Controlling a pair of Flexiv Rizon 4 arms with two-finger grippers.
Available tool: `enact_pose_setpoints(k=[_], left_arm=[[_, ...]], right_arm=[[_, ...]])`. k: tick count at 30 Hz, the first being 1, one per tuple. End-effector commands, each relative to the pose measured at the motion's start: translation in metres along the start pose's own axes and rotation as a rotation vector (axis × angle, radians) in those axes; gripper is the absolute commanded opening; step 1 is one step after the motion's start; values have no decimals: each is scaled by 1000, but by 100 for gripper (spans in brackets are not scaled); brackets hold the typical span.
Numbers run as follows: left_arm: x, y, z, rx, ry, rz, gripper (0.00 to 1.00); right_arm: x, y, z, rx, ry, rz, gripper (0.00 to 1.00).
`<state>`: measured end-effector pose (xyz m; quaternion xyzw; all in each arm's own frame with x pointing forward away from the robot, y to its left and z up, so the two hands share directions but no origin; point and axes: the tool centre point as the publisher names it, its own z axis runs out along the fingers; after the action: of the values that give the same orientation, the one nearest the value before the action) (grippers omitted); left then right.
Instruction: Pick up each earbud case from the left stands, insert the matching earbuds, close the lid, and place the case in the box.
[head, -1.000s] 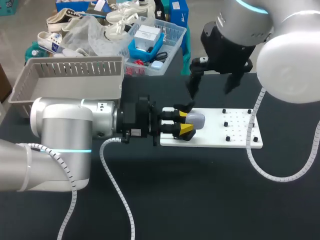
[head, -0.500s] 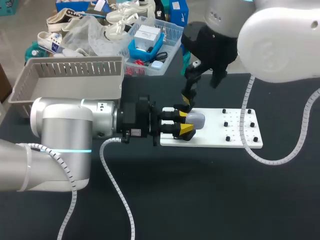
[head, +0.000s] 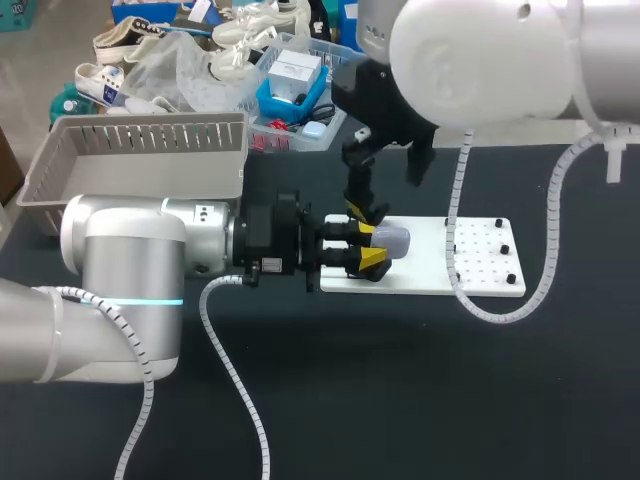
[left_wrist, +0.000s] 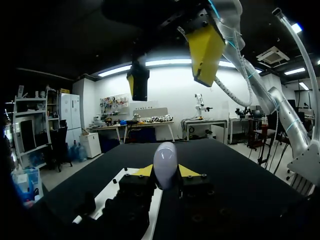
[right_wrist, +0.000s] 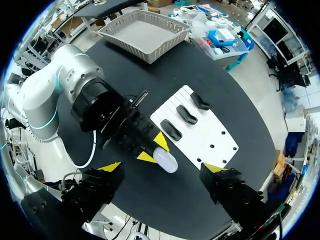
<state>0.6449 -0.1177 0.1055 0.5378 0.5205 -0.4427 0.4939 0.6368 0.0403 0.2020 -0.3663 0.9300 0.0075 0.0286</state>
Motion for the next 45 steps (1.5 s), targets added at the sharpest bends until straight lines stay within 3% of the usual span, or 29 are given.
enact_pose_setpoints(k=[1, 13, 23, 30, 39, 45], left_arm=[[1, 0, 0, -3, -1, 1, 0], [1, 0, 0, -3, -1, 1, 0], [1, 0, 0, -3, -1, 1, 0], [1, 0, 0, -3, -1, 1, 0], [1, 0, 0, -3, -1, 1, 0], [-1, 2, -2, -11, -8, -18, 0]], right_arm=[[-3, 1, -1, 1, 16, 0, 100], [-6, -6, 7, -14, -8, -25, 100], [1, -34, 12, 113, -18, -312, 100], [10, -31, 14, 100, -46, -472, 100], [17, -41, -5, 160, -29, -438, 100], [18, -55, -4, 164, -12, -288, 100]])
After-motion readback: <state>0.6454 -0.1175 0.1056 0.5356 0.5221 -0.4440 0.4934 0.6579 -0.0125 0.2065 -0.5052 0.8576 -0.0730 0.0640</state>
